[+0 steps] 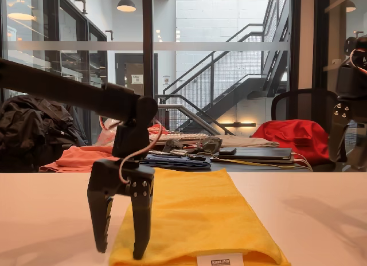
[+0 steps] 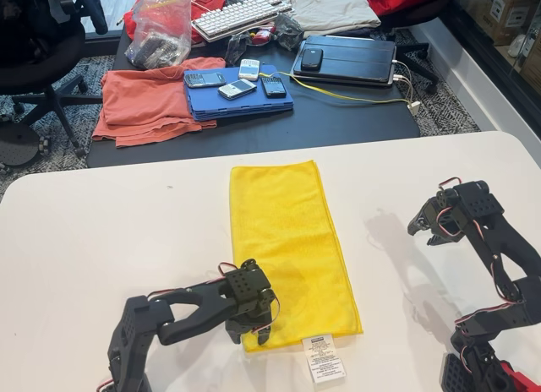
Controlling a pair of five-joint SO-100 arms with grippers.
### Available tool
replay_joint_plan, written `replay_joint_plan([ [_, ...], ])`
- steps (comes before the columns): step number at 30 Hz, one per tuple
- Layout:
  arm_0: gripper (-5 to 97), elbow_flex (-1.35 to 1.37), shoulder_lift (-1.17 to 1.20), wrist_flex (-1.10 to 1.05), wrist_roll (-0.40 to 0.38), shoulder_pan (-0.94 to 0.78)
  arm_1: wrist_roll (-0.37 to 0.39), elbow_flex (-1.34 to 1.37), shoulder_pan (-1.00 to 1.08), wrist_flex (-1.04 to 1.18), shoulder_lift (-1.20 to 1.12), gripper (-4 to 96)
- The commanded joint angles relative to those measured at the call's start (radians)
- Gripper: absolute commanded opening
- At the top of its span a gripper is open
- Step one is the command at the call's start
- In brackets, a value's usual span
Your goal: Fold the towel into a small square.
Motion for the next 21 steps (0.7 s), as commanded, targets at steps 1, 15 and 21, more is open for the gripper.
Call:
replay_joint_plan([
  [1,16,-0.008,0.014,-0.005,0.002,0.006,-0.002,-0.017,-0.003,-0.017,0.003,18.5],
  [15,15,-0.167,0.011,0.014,0.002,0.08,-0.066,-0.003,-0.003,-0.238,-0.063,1.8],
  [21,15,-0.179,-0.048,0.097,0.002,0.094,-0.052,-0.006,-0.014,-0.097,0.021,-0.7],
])
